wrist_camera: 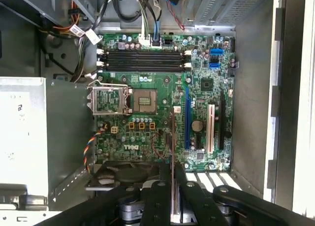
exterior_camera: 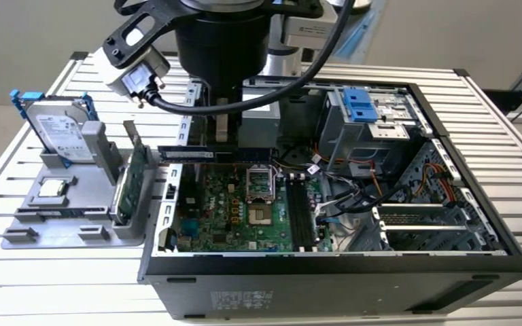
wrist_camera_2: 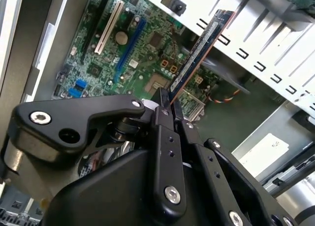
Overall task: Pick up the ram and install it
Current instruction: 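Pick up the ram and move it above insertion slot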
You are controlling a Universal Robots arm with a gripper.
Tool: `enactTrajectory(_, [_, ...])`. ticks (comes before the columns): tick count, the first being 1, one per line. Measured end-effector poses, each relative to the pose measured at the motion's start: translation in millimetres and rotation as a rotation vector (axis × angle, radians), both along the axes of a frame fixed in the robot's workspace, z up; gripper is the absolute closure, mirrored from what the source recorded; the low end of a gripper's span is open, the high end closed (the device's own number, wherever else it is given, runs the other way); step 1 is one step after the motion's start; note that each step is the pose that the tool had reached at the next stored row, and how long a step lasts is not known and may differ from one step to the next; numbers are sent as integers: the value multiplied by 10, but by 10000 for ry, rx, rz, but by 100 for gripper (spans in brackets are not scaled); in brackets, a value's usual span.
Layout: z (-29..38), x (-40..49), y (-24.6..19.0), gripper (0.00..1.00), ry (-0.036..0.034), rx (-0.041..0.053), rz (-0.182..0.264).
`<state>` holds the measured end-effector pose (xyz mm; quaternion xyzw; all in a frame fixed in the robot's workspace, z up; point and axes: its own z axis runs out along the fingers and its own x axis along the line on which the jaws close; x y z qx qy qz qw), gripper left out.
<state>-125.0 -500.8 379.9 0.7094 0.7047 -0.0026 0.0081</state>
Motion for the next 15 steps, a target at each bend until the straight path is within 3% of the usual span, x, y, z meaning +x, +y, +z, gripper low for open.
enactTrajectory(15, [0,197,-1,100,0,1,1])
